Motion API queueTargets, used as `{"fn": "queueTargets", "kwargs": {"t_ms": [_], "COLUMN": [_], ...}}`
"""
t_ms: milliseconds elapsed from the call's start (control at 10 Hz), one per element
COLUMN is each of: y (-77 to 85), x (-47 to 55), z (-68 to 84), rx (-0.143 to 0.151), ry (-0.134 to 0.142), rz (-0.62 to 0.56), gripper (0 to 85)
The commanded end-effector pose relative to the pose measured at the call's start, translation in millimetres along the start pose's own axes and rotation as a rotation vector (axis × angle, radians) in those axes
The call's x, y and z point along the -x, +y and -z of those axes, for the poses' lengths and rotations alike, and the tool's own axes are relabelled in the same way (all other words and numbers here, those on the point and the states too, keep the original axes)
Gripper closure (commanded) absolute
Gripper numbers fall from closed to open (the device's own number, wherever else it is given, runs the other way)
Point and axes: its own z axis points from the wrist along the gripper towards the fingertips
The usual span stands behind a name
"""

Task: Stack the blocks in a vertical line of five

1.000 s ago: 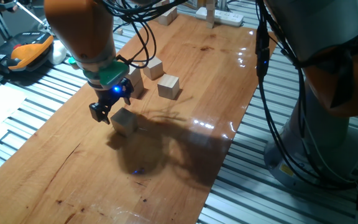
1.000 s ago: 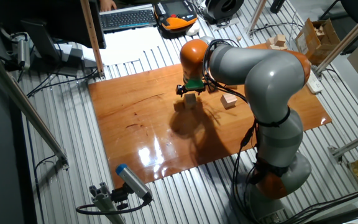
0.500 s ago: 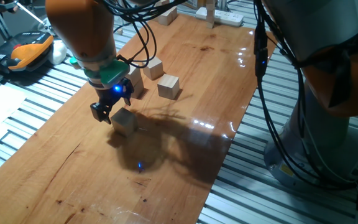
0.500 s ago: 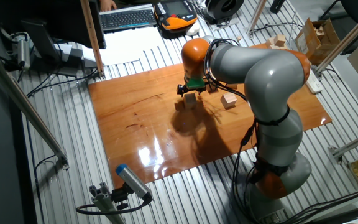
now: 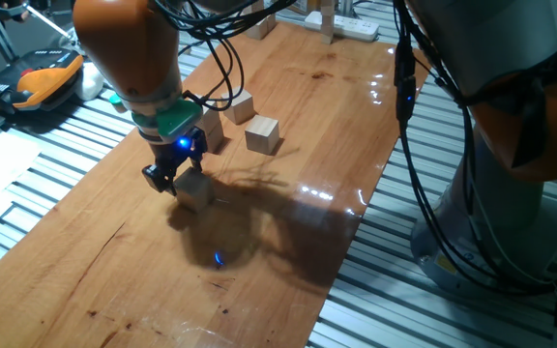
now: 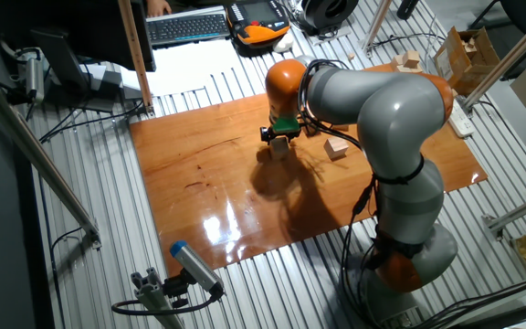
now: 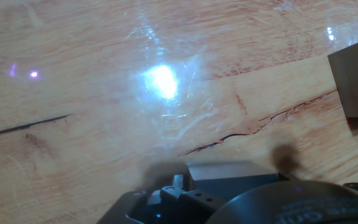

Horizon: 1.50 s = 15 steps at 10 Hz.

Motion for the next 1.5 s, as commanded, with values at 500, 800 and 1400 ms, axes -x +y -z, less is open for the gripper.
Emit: {"fn": "queueTargets", "kwargs": {"t_ms": [500, 800, 1400], "y": [-1.8, -3.2, -3.7], "x": [-13.4, -16.9, -17.4], "z": [0.3, 1.1, -0.1], "rx": [-0.003, 0.000, 0.014], "ry": [0.002, 0.005, 0.015], "rz": [0.008, 0.013, 0.022], "gripper": [17.0, 17.0, 17.0]}}
